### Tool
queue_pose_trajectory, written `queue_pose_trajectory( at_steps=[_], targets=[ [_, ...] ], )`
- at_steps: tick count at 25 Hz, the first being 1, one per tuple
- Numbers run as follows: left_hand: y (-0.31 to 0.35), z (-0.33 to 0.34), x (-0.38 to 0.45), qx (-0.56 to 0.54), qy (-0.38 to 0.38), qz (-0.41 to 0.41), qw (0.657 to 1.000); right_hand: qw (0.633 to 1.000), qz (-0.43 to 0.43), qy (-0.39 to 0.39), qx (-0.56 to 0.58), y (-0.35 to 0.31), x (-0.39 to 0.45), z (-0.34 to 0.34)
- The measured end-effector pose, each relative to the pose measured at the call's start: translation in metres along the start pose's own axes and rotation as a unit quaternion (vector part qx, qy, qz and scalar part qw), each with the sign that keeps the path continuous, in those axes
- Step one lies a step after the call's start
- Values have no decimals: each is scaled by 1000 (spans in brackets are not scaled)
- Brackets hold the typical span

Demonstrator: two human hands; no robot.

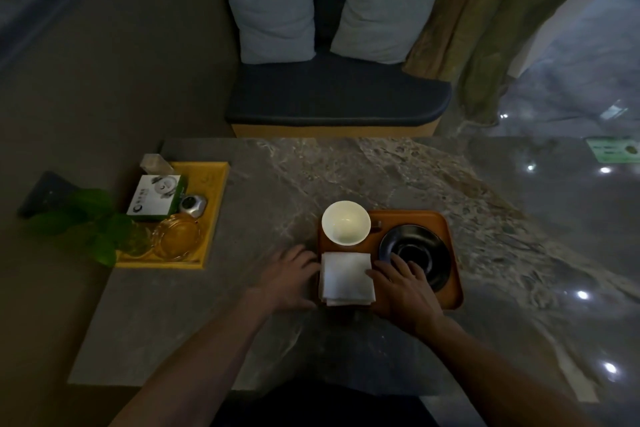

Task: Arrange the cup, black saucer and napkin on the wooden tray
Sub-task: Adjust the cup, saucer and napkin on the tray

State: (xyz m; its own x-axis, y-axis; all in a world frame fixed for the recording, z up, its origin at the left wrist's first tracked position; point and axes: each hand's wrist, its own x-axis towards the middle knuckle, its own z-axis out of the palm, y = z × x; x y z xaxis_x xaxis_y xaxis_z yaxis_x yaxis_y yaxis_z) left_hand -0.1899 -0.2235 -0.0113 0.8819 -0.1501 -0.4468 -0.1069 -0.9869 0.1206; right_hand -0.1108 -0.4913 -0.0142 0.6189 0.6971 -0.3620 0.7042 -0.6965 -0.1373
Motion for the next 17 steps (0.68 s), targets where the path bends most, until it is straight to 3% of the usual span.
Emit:
queue_pose_trajectory(
  at_steps=[17],
  targets=[
    [13, 23, 24, -26, 21, 4, 999, 999, -10, -34, -19, 2, 34, 6]
  ],
)
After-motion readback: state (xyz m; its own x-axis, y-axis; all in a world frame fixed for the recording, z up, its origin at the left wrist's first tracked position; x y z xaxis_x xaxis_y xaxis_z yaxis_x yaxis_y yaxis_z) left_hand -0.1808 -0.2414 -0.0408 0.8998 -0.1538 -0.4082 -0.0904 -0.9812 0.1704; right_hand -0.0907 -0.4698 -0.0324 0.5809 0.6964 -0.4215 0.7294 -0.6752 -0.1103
